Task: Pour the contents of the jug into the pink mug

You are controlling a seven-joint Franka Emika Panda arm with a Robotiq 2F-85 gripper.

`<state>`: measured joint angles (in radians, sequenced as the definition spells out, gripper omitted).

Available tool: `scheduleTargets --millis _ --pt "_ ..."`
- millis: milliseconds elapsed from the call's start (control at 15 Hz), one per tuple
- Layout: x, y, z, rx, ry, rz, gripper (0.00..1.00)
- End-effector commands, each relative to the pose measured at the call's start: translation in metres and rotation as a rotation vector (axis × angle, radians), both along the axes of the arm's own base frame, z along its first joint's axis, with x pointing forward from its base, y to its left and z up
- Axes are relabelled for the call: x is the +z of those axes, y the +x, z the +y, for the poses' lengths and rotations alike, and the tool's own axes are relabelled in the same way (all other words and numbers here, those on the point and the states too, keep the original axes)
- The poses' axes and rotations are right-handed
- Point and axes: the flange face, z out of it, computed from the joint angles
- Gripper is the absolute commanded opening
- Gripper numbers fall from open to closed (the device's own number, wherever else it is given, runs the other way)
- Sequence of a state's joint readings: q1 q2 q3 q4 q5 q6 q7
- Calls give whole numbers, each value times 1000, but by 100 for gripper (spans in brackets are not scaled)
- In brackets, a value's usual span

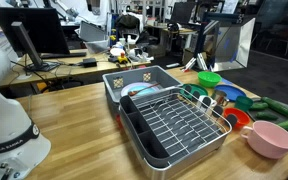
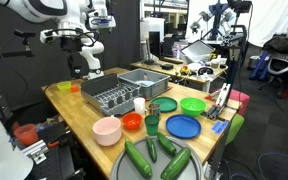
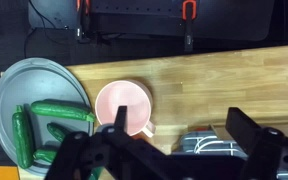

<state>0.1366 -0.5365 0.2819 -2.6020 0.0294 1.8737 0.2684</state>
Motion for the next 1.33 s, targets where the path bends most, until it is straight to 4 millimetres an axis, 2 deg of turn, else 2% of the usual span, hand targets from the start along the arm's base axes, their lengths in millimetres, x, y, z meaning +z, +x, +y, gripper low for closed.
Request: scheduleTargets --millis 0,1067,1267 --pt "1 0 0 0 0 1 100" --pt "1 0 0 0 0 1 100" --pt "-3 8 -4 2 -6 -24 100"
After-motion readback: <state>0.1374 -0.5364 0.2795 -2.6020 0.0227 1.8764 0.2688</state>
